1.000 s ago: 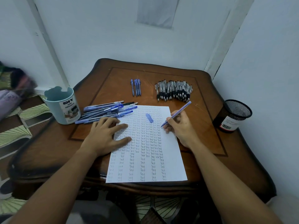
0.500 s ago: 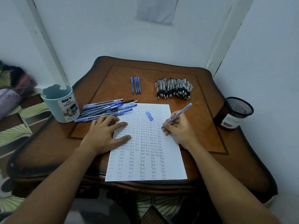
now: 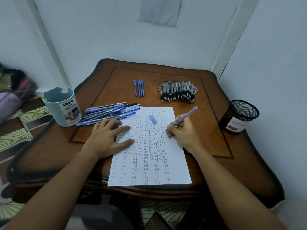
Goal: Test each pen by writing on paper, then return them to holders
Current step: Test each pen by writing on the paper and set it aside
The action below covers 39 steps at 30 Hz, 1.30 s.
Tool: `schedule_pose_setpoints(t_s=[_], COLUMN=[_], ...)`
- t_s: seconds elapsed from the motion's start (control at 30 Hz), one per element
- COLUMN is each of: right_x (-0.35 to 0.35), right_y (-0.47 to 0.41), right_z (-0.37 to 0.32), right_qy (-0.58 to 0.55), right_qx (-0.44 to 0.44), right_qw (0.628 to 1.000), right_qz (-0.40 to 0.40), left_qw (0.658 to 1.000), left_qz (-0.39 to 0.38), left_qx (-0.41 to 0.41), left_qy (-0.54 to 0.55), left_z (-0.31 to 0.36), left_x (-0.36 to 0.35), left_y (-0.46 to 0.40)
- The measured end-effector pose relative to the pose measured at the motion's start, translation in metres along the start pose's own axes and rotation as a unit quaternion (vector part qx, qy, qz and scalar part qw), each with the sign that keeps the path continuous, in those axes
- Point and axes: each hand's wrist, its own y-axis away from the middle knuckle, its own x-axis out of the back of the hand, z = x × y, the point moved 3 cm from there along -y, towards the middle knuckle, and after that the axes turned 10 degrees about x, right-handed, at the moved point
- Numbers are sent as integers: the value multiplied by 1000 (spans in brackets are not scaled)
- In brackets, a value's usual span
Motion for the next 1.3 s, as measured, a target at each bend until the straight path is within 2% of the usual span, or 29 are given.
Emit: schedule_pose_setpoints(t_s=[0.17, 0.3, 0.47, 1.07, 1.3], right_x=[-4, 1, -1, 5, 1], right_y=[0, -1, 0, -1, -2], right_z=[0, 2, -2, 1, 3], right_qy=[33, -11, 53, -27, 27], right_qx=[14, -5, 18, -4, 13], right_qw=[999, 1000, 998, 1000, 999], right_qz=[4, 8, -10, 13, 13], left_qw=[1000, 1000, 1000, 1000, 1000], left_qz=[4, -2, 0, 7, 11], left_qx=[-2, 2, 2, 3, 3], left_qy=[4, 4, 5, 0, 3], left_z=[0, 0, 0, 1, 0], left_x=[0, 0, 1, 0, -1], left_y=[0, 0, 0, -1, 0])
